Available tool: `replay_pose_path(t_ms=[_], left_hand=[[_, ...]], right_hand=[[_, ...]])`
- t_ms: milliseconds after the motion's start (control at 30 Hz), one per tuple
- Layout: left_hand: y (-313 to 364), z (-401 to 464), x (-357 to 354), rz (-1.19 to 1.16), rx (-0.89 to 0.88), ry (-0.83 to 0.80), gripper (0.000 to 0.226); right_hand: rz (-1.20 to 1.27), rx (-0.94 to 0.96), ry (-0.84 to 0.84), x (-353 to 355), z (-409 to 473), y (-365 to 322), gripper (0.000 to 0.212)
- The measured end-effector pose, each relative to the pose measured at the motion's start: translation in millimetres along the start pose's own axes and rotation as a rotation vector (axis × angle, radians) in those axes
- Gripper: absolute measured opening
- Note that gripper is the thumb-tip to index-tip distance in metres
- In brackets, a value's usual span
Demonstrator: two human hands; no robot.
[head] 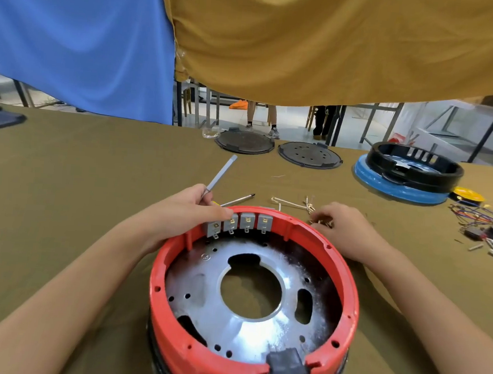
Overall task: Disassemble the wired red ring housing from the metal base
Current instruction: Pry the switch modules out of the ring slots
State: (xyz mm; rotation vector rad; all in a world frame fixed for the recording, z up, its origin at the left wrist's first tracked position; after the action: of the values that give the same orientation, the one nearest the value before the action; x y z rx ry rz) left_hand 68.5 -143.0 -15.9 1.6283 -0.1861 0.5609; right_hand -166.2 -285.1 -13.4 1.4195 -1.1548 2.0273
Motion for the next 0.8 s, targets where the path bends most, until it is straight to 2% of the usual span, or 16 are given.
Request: replay_pose_path(t_ms=[133, 200, 233, 333, 400, 500, 667, 800], left_hand=[[7, -2, 1, -0.027, -0.038, 0.011, 0.058], [8, -1, 1, -0.044, -0.053, 0.021, 0.051], [9, -1, 2, -0.046, -0.056, 0.028, 0.048], [10, -3, 3, -0.029, -0.051, 0.058, 0.045], [11, -5, 3, -0.014, -0.045, 0.059, 0.047], [12, -10, 1, 0.026, -0.035, 0.013, 0.053], [15, -14, 4, 0.113, -0.015, -0.023, 0.05], [12, -15, 15, 0.207, 0.013, 0.028, 0.045]], right_hand=[[0.261, 0.083, 0.151, 34, -14, -19, 0.024], [0.436, 0.171, 0.061, 42, -24, -46, 0.023], [0.463, 0.208, -0.034, 39, -30, -62, 0.031], [0.225, 0.256, -0.222, 12, -39, -88, 0.058], [0.109, 0.281, -0.23, -1, -39, -93, 0.055], [0.134, 0.328, -0.174, 5, -33, -95, 0.043], [0.092, 0.361, -0.172, 11, -22, -102, 0.041], [0.236, 0.439, -0.061, 35, -38, -110, 0.03]])
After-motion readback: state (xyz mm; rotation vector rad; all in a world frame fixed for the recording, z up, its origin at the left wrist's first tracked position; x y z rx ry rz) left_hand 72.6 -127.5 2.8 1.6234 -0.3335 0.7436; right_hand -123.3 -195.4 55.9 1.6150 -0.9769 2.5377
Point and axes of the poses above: each hand's wrist, its own z-axis towards the middle knuckle, its own x-axis out of the back of the hand, y = z × x, the point moved 8 cm from there along z, towards the middle knuckle, and after that the axes turned 6 degrees about z, right-handed, at the moved point
